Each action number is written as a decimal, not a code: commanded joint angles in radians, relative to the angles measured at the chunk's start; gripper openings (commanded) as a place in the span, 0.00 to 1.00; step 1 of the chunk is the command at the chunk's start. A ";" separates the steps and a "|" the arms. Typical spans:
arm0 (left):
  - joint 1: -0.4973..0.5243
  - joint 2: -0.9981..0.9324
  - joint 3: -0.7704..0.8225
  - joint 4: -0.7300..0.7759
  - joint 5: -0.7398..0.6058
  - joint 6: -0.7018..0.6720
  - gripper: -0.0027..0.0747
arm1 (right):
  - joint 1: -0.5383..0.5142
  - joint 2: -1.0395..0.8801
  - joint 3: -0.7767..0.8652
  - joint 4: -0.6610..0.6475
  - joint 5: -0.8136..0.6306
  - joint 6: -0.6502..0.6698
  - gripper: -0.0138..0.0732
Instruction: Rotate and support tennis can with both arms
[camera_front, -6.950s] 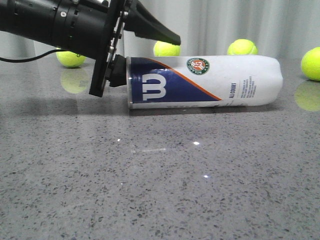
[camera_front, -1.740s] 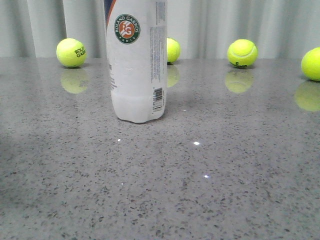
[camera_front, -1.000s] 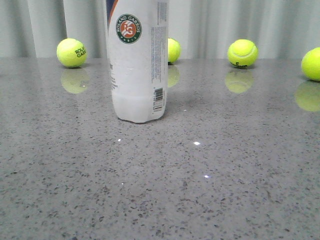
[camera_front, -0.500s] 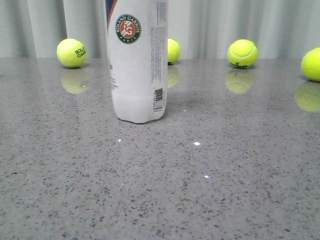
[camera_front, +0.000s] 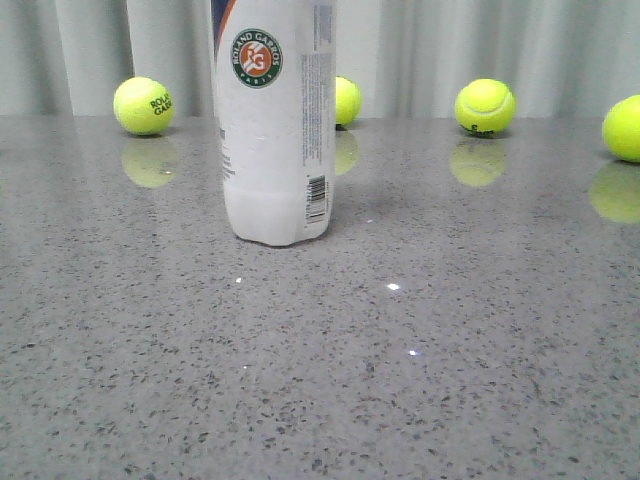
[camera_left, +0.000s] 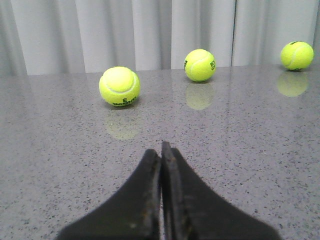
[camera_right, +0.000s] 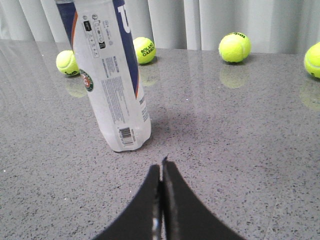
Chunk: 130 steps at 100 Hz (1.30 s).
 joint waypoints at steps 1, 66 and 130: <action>0.001 -0.034 0.043 -0.002 -0.072 -0.012 0.01 | 0.000 0.005 -0.026 -0.010 -0.080 -0.009 0.09; 0.001 -0.034 0.043 -0.002 -0.072 -0.012 0.01 | 0.000 0.005 -0.023 -0.010 -0.079 -0.009 0.09; 0.001 -0.034 0.043 -0.002 -0.072 -0.012 0.01 | -0.322 -0.048 0.214 -0.010 -0.437 -0.009 0.09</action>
